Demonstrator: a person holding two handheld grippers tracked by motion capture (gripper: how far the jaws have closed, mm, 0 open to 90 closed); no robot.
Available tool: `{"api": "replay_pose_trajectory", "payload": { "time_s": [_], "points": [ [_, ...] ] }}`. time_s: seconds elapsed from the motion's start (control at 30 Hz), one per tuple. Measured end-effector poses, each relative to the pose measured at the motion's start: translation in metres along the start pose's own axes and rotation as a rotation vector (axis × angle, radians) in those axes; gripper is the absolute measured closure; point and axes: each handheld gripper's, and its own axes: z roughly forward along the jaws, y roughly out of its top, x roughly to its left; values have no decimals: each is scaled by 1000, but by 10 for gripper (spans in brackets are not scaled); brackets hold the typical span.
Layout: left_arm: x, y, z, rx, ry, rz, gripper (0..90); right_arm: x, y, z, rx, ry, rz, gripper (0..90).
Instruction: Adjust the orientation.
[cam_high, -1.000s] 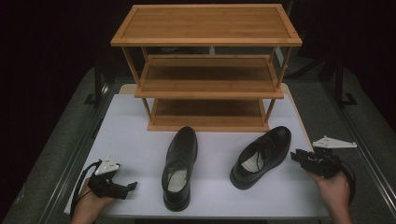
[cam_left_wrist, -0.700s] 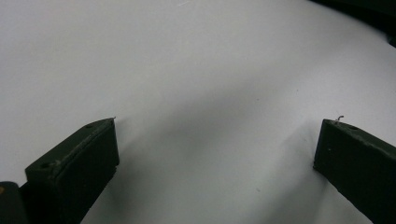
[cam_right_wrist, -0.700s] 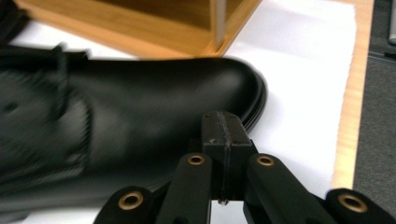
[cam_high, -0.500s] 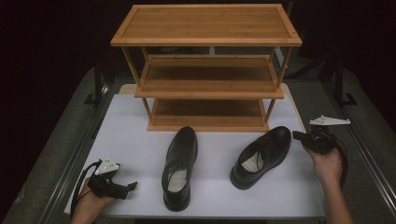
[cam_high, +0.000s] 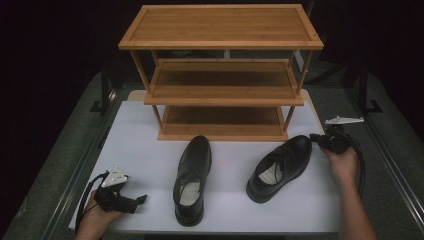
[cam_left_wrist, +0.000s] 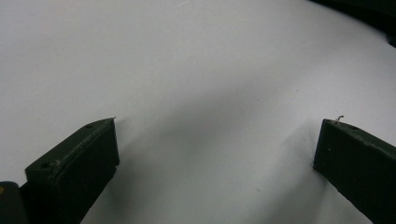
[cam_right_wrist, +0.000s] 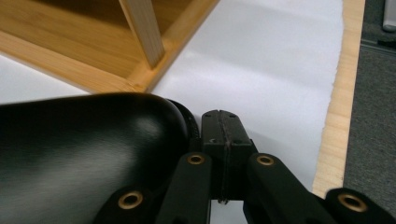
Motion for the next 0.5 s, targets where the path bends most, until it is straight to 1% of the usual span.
{"api": "replay_pose_trajectory", "payload": {
  "time_s": [0.1, 0.17, 0.3, 0.37, 0.5],
  "points": [
    [0, 0, 0, -1, 0, 0, 0, -2, -3, 4, 11, 16, 10, 896],
    [0, 0, 0, -1, 0, 0, 0, -4, -4, 4, 5, 28, 22, 897],
    [0, 0, 0, 0, -1, 0, 0, -4, -4, 4, 7, 32, 25, 898],
    [0, 0, 0, 0, 0, 0, 0, -4, -5, 3, 6, 43, 38, 898],
    [0, 0, 0, -1, 0, 0, 0, 1, -7, 1, 17, 64, 19, 898]
  ]
}}
